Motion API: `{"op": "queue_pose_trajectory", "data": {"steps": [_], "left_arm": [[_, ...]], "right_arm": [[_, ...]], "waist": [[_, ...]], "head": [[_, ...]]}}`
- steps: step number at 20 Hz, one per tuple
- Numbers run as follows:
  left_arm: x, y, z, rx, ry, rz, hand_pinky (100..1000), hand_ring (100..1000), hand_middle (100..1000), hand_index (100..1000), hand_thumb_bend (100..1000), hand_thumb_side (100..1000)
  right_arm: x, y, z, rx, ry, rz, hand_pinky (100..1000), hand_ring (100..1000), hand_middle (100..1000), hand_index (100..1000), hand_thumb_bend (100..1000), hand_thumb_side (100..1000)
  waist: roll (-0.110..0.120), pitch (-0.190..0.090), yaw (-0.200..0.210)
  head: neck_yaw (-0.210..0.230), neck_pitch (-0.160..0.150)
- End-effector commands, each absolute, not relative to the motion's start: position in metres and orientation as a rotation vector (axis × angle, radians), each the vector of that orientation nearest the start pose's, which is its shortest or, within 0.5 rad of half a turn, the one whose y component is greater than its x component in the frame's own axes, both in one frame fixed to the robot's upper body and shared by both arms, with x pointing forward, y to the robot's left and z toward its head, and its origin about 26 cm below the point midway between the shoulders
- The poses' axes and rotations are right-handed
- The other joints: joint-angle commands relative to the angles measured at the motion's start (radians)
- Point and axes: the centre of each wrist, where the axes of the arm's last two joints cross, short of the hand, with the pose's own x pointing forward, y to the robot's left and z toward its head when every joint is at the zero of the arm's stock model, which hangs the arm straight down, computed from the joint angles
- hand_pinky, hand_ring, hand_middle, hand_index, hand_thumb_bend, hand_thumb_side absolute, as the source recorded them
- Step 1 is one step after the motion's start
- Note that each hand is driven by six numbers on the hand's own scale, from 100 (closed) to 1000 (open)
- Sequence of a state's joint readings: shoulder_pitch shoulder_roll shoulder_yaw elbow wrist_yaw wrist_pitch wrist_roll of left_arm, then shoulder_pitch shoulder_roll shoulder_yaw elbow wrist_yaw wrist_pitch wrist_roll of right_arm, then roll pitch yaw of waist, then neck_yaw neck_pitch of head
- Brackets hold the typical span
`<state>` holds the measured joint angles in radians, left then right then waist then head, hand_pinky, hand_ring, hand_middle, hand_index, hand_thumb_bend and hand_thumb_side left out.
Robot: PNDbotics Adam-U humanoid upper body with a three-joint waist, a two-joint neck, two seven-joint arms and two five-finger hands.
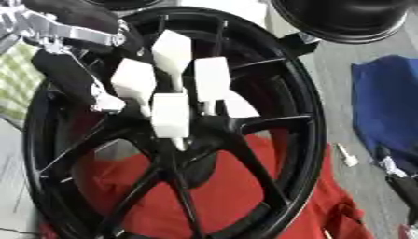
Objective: Pull the pin out of the wheel hub.
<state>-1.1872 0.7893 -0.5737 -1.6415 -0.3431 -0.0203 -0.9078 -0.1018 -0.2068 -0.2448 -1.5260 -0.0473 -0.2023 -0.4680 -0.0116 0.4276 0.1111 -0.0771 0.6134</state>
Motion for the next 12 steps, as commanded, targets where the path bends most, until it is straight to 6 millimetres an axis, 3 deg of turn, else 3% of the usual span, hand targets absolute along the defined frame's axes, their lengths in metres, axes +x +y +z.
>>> {"op": "queue_pose_trajectory", "data": {"steps": [1,7,10,12], "left_arm": [[0.349,0.177,0.390,-0.918,1.914,2.878,672,576,522,703,100,264],[0.330,0.179,0.411,-0.878,2.124,2.809,528,414,339,528,100,264],[0.320,0.181,0.420,-0.850,2.217,2.779,515,398,320,511,100,266],[0.313,0.188,0.428,-0.853,2.314,2.718,489,350,266,453,100,279]], "right_arm": [[0.296,-0.353,0.034,-0.629,-1.847,-0.472,643,775,622,761,639,249],[0.296,-0.354,0.033,-0.633,-1.842,-0.477,644,776,621,762,643,250],[0.295,-0.355,0.033,-0.636,-1.841,-0.478,644,776,621,762,643,250],[0.295,-0.356,0.033,-0.640,-1.839,-0.480,644,775,621,762,645,250]], "waist": [[0.001,-0.018,0.001],[0.003,-0.021,0.004],[0.004,-0.022,0.005],[0.004,-0.023,0.009]], "head": [[0.001,-0.009],[-0.002,-0.008],[-0.003,-0.008],[-0.007,-0.005]]}}
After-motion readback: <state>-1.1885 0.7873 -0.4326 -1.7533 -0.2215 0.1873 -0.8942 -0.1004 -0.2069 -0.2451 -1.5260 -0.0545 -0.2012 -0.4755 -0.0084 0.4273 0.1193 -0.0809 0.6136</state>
